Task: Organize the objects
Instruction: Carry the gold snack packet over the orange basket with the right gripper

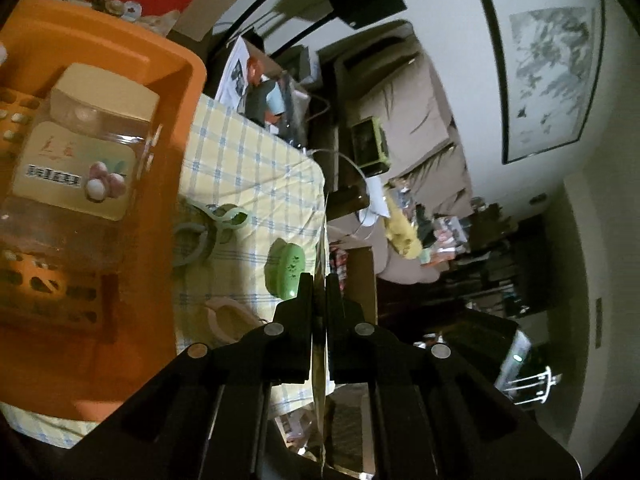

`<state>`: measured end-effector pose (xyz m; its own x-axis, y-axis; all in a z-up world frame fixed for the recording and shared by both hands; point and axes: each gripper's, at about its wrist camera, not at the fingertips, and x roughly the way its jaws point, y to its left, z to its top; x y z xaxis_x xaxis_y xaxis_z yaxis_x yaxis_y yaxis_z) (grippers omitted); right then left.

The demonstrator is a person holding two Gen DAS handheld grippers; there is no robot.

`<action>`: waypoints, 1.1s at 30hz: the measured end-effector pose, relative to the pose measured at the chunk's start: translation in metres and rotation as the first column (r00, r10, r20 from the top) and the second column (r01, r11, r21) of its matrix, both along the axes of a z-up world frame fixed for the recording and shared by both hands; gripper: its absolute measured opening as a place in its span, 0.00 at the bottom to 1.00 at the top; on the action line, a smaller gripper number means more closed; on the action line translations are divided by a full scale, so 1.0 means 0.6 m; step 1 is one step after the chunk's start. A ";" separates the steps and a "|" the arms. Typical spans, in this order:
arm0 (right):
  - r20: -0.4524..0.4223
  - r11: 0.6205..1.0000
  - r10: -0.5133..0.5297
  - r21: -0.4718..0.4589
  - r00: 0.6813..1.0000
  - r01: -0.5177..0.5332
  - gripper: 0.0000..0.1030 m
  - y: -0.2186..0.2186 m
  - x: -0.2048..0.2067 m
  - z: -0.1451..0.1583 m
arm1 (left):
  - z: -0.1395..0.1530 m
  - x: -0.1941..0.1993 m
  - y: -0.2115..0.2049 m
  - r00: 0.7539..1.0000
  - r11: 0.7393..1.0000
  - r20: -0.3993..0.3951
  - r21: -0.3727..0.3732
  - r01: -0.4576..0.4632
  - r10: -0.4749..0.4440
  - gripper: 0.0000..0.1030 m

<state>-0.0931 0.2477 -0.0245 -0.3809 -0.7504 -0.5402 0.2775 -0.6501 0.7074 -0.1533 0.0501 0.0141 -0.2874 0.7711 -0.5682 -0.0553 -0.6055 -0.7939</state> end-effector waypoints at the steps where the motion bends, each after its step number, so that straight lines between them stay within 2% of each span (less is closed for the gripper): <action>1: 0.007 1.000 0.016 -0.024 1.000 -0.016 0.34 -0.007 -0.001 -0.002 | 0.002 0.000 -0.007 1.000 1.000 -0.002 0.006 -0.003 0.003 0.05; 4: 0.017 0.996 0.058 -0.074 0.998 -0.056 0.37 -0.037 -0.008 -0.002 | 0.003 -0.002 -0.031 1.000 0.999 0.002 0.036 -0.017 0.017 0.05; 11: 0.035 0.992 0.118 -0.053 0.992 -0.116 0.39 -0.117 -0.035 0.002 | 0.011 -0.010 -0.111 0.996 0.995 -0.008 0.049 -0.088 0.088 0.05; 18: 0.052 0.975 0.207 -0.087 0.977 -0.202 0.40 -0.203 -0.061 0.001 | 0.017 -0.021 -0.188 0.989 0.988 -0.015 0.049 -0.146 0.146 0.05; 19: 0.049 0.974 0.215 -0.085 0.975 -0.210 0.39 -0.216 -0.063 0.003 | 0.017 -0.022 -0.196 0.988 0.987 -0.015 0.050 -0.151 0.152 0.05; 21: 0.040 0.973 0.227 -0.053 0.973 -0.224 0.30 -0.243 -0.070 0.005 | 0.017 -0.030 -0.225 0.984 0.984 -0.013 0.040 -0.176 0.176 0.05; 23: 0.039 0.972 0.236 -0.029 0.971 -0.235 0.16 -0.265 -0.078 0.007 | 0.015 -0.038 -0.250 0.982 0.982 -0.014 0.029 -0.189 0.190 0.05; 26: 0.044 0.967 0.255 -0.026 0.966 -0.254 0.14 -0.304 -0.093 0.008 | 0.008 -0.044 -0.281 0.980 0.979 -0.004 0.023 -0.201 0.201 0.05; 33: 0.032 0.958 0.264 0.106 0.964 -0.265 0.14 -0.373 -0.112 0.003 | -0.018 -0.070 -0.352 0.967 0.967 0.018 0.028 -0.255 0.255 0.05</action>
